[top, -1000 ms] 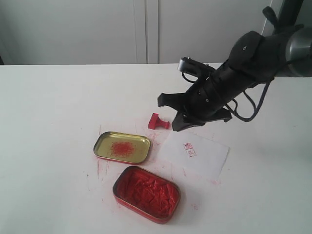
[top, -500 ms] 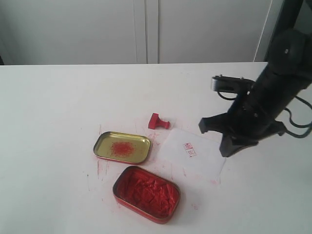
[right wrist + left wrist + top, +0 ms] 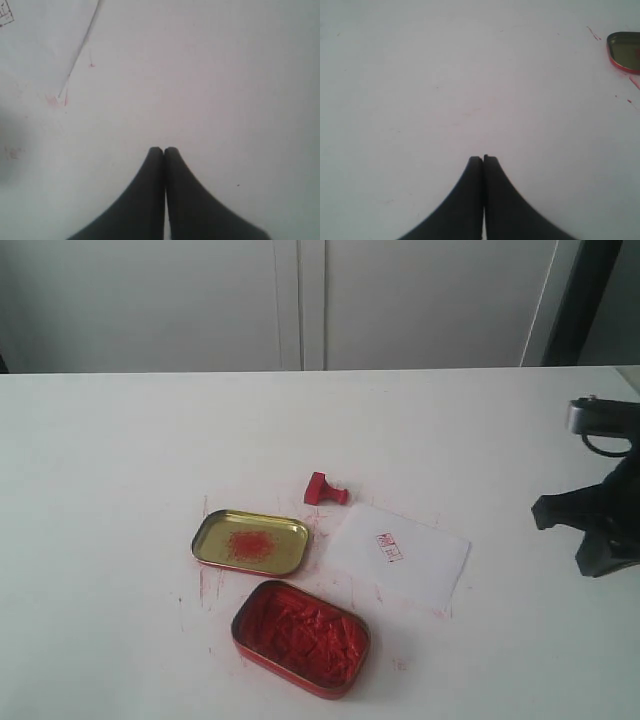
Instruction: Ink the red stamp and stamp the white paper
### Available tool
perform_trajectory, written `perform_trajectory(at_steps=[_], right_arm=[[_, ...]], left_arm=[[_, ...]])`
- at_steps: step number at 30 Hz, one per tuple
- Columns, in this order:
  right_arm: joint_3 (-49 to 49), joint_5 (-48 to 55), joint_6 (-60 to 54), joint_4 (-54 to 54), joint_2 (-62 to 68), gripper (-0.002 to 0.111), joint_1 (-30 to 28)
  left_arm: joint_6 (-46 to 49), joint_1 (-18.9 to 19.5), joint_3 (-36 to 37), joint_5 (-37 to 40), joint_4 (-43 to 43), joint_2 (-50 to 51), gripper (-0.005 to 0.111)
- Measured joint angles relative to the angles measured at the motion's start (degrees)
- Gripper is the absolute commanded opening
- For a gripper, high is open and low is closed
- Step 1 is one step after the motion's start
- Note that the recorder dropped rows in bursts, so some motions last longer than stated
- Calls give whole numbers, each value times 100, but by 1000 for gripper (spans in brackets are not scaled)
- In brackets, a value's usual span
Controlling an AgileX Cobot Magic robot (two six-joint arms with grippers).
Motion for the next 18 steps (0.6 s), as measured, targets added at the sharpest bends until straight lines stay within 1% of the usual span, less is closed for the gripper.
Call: perform_trajectory(at_steps=[7, 11, 18], right_arm=[[27, 72, 0, -501, -957, 0, -27], [343, 50, 0, -752, -1935, 0, -27], [1052, -107, 0, -785, -3869, 0, -27]], left_arm=[[0, 0, 0, 0, 0, 0, 0], [0, 0, 0, 0, 0, 0, 0], [0, 0, 0, 0, 0, 0, 0]])
